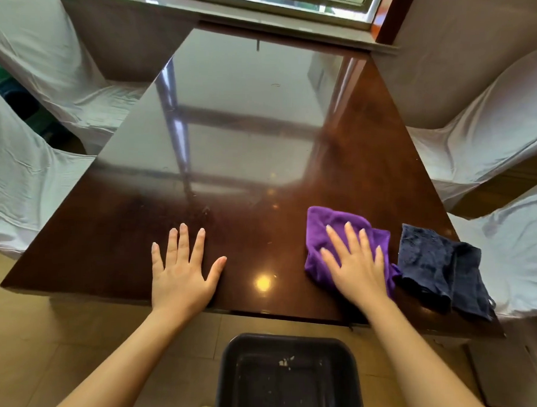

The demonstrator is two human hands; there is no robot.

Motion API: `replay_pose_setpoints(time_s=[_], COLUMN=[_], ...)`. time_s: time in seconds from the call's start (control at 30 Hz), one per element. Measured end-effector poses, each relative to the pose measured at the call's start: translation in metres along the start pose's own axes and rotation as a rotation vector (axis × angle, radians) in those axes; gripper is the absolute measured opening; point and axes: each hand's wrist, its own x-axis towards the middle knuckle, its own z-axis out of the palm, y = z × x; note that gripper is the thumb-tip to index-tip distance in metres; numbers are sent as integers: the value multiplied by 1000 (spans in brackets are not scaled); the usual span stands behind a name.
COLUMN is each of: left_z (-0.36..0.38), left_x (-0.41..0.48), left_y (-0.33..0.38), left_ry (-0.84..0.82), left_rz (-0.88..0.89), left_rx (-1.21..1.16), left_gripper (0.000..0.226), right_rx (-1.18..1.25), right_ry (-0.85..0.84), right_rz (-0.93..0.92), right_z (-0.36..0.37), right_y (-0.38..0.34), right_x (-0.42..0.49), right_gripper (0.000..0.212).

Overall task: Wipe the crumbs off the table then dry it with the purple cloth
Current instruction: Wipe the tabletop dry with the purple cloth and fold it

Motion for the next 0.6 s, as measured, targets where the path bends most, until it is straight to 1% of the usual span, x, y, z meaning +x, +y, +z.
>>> replay_pose_setpoints(time_s=[0.1, 0.2, 0.4, 0.5, 0.6], left_z=[1, 1, 1, -2, -3], left_x=[0, -1, 5, -1, 0], left_y=[0, 1, 0, 4, 4], left_ry=[2, 21, -4, -20, -26], left_rz=[-2, 7, 12, 22, 27], left_rx=[-8, 14, 35, 35, 39], left_gripper=[78, 81, 82, 82, 82], right_rx=[18, 38, 54, 40, 25], right_ry=[-56, -76, -107, -113, -127], right_rz=[51, 92, 112, 44, -105], right_z=[-11, -17, -19, -21, -11], right_y=[-1, -10, -40, -65, -102], right_x=[54, 98, 159, 170, 176], right_gripper=[57, 57, 62, 62, 61])
